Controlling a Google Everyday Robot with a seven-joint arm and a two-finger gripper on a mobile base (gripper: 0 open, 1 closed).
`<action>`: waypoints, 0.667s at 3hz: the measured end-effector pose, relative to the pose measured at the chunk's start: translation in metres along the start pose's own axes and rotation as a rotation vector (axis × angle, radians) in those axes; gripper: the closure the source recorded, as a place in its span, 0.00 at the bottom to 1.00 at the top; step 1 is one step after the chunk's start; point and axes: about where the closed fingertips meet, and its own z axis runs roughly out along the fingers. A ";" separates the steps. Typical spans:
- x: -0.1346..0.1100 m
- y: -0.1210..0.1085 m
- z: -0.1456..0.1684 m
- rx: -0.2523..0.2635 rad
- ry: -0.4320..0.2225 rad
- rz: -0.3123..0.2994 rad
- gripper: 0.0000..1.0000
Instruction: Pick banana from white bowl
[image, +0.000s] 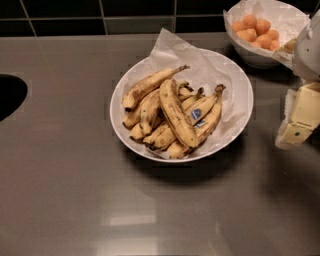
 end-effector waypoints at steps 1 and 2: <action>0.000 0.000 0.000 0.000 0.000 0.000 0.00; -0.005 0.000 -0.002 0.002 -0.005 -0.009 0.00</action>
Offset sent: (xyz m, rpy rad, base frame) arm -0.0002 0.0150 0.0033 0.0032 0.0112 0.0341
